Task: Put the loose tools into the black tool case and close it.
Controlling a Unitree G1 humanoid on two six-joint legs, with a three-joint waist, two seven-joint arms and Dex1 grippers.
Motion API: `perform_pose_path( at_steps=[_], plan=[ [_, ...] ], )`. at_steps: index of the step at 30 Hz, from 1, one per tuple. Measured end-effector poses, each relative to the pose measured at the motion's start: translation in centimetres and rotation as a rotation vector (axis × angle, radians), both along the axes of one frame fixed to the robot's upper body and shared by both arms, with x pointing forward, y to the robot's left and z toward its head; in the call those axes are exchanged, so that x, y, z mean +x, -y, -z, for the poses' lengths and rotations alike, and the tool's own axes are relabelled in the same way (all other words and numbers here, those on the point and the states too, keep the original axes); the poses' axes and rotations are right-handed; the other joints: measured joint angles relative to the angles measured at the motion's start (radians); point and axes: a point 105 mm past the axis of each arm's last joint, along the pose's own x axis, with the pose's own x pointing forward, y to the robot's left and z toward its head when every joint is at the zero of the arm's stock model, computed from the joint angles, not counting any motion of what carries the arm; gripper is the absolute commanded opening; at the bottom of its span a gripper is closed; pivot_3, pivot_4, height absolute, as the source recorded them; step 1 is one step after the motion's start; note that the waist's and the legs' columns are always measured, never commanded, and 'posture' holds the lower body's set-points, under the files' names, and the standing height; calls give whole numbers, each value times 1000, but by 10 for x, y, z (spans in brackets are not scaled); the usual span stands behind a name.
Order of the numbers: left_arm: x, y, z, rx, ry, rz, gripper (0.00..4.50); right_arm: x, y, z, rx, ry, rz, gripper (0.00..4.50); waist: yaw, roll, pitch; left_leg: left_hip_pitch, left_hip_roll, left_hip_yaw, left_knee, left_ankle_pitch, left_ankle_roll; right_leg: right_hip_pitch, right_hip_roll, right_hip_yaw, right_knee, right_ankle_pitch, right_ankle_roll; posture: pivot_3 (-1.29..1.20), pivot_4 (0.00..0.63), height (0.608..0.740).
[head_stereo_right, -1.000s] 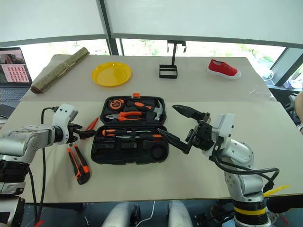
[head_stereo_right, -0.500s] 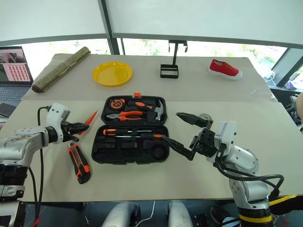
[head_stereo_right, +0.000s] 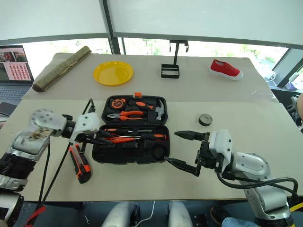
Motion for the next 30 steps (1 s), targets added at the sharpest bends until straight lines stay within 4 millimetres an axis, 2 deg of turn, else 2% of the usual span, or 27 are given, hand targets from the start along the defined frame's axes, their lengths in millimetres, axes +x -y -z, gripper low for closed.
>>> perform_pose_path(
  at_steps=[5, 30],
  plan=[
    [5, -3, 4, 56, 16, -37, 447, 1, 0, 0, -6, 3, 11, 4500, 3, 0, 0, 0, 0, 0, 1, 0, 0, 1, 0, 0, 0, 0, 0, 0, 150, 740],
    [0, -3, 2, 262, 80, 1, 447, 1, -6, 0, -5, 5, -9, 4500, -4, 0, 0, 4, 1, 0, 2, 0, 1, 3, 1, 1, 2, 0, 0, 0, 150, 740]
  ],
)
